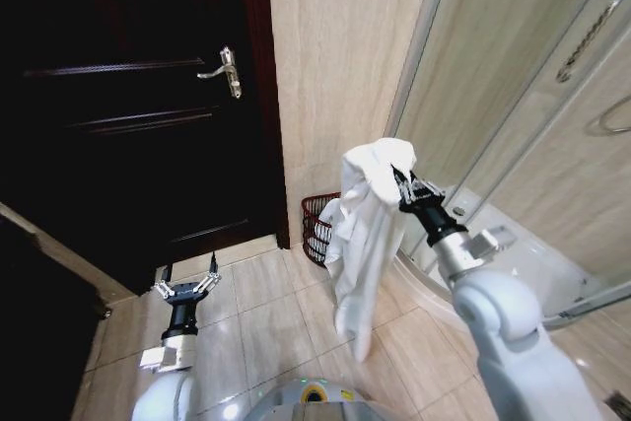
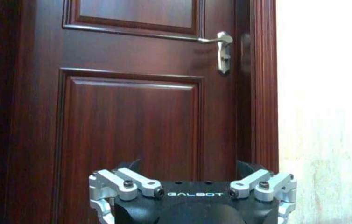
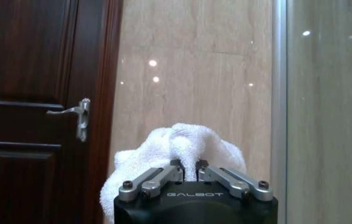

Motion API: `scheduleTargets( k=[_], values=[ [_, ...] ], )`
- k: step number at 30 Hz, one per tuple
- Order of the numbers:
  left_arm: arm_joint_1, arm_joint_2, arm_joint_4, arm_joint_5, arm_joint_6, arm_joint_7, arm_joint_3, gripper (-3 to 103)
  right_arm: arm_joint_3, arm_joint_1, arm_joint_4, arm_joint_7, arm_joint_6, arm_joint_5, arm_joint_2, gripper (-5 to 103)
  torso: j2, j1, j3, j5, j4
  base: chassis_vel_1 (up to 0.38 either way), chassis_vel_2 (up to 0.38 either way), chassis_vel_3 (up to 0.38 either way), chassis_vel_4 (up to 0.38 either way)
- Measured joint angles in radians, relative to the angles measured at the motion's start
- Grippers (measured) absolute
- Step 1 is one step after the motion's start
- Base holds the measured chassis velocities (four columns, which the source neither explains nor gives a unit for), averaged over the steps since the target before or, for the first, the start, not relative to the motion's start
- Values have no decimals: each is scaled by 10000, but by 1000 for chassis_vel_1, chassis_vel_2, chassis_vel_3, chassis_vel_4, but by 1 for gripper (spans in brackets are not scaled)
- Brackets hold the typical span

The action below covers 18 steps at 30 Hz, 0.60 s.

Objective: Discard the used towel into the hamper.

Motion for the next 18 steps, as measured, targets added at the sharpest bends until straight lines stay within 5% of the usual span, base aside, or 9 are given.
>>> scheduleTargets(
  k=[18],
  values=[
    [229, -353, 90, 662, -168, -18, -109, 100, -1161, 5531, -2788, 415, -756, 2111, -1537, 8, 782, 360, 430, 2, 1, 0, 0, 0, 0]
  ],
)
